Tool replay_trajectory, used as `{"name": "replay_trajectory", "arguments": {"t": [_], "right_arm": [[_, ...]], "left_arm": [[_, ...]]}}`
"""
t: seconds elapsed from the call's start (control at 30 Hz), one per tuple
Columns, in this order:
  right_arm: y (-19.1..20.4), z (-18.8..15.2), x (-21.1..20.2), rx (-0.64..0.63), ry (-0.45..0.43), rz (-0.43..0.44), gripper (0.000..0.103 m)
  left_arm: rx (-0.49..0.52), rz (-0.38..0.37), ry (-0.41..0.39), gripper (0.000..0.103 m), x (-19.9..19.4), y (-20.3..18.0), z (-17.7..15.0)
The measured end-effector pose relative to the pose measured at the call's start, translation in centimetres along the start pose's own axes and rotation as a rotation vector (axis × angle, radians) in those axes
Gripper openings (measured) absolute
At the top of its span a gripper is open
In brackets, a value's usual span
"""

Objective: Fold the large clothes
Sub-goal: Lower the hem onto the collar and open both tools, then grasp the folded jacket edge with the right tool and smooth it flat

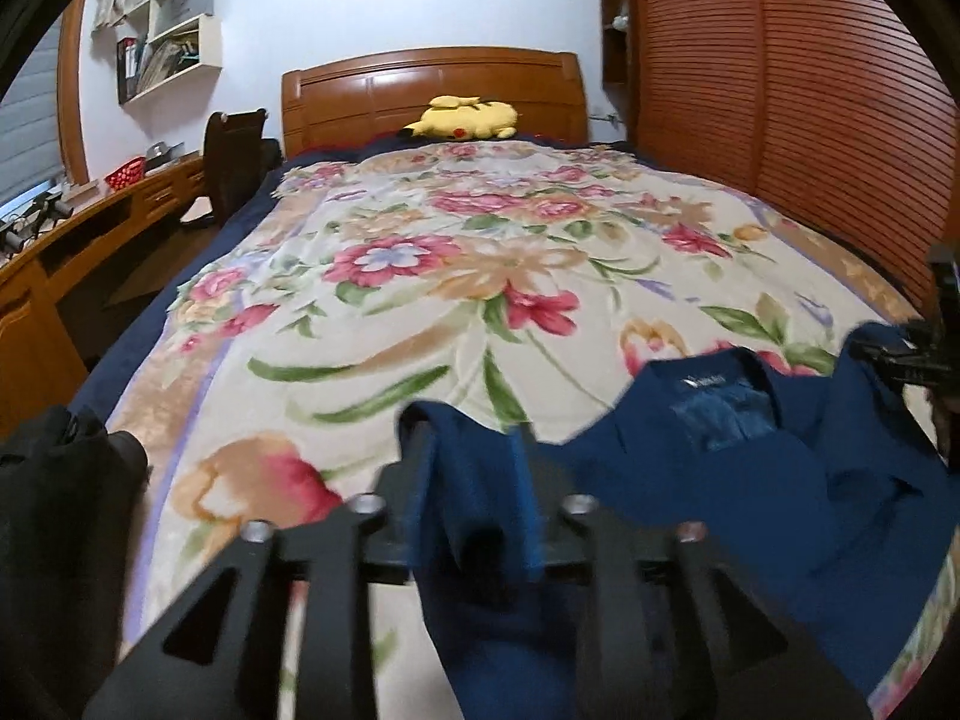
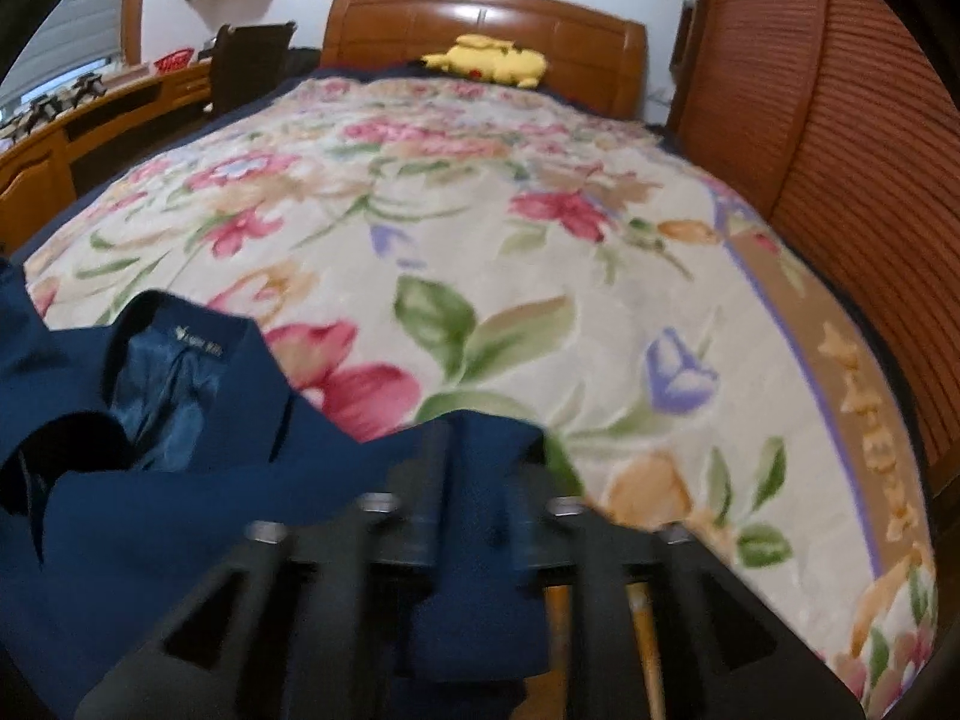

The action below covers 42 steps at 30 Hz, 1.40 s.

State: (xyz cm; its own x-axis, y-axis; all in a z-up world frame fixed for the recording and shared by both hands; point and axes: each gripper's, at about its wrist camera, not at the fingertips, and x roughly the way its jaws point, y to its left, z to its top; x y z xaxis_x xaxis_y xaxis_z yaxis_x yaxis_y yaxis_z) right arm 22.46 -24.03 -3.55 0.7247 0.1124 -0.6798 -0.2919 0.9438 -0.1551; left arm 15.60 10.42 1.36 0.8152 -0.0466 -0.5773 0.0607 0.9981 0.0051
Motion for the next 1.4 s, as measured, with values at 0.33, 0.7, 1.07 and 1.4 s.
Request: {"name": "replay_trajectory", "arguments": {"t": [0.33, 0.7, 1.07, 1.4], "right_arm": [[3.3, 1.0, -5.0, -0.065, -0.088, 0.014, 0.073], [15.7, 0.1, -5.6, -0.259, -0.039, 0.294, 0.073], [19.6, -1.1, -1.5, -0.395, 0.098, 0.329, 0.002], [19.0, 5.1, -0.9, -0.336, -0.080, 0.241, 0.000]], "left_arm": [[-0.032, -0.076, -0.034, 0.044, -5.5, -1.8, -3.6], [-0.037, -0.134, -0.010, 0.044, -6.9, -2.1, -6.9], [-0.009, -0.147, 0.013, 0.044, -6.2, -2.5, -7.7], [-0.021, -0.176, 0.015, 0.044, -5.8, -2.8, -7.5]]}}
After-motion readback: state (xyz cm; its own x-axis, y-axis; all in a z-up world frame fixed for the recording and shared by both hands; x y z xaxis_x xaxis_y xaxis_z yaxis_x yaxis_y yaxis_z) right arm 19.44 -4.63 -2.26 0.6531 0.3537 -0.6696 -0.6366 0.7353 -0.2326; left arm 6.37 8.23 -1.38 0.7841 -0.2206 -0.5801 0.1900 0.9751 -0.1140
